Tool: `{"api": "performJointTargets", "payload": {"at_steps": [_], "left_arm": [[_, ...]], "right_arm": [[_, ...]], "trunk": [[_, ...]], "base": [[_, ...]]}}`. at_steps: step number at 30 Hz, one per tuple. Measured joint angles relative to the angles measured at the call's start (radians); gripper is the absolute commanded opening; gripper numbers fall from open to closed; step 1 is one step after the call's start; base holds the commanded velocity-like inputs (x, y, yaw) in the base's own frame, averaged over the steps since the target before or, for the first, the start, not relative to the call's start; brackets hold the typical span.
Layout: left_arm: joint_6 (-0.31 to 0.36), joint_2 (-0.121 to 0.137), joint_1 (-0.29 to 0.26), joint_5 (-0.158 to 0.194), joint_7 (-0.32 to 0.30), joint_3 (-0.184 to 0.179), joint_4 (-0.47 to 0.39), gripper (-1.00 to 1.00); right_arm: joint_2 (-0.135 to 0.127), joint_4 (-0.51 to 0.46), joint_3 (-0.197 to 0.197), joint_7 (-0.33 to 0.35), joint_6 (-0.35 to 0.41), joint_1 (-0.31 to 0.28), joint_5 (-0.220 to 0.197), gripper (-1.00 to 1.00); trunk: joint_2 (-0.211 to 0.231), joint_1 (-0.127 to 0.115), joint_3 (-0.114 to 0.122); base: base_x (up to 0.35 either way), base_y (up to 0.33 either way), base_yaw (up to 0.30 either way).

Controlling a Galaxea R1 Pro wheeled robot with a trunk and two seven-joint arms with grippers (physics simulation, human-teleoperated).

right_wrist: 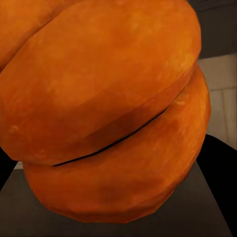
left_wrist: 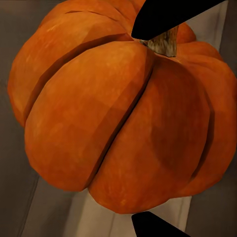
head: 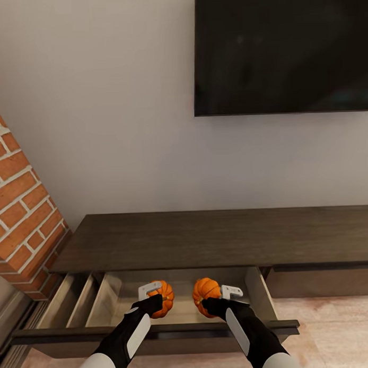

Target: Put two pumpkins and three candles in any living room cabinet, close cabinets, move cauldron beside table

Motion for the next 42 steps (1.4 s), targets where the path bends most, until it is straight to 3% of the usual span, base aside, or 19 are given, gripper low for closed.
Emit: {"api": "performJointTargets", "payload": {"at_steps": [4,27,36,42], "left_arm": [[0.0,-0.002,0.0,0.0,0.0,0.0,0.0,-1.0],[-0.003,-0.003,0.0,-0.002,0.001,0.0,0.0,-1.0],[0.009,-0.003,0.0,0.0,0.008,0.001,0.0,-1.0],[0.015,-0.01,0.0,0.001,0.012,0.001,-0.003,-1.0]], "right_arm": [[0.0,0.0,0.0,0.0,-0.002,0.0,0.0,-1.0],[0.0,0.001,0.006,0.001,-0.027,0.0,0.001,-1.0],[0.0,0.001,0.006,0.0,-0.028,0.0,0.001,-1.0],[0.0,0.001,0.006,0.001,-0.028,0.0,0.003,-1.0]], "trunk": [[-0.028,0.015,-0.013],[-0.028,0.015,-0.013],[-0.091,0.05,-0.041],[-0.091,0.05,-0.041]], "base": [[0.0,0.0,0.0],[0.025,0.0,0.0],[0.0,0.0,0.0],[0.0,0.0,0.0]]}}
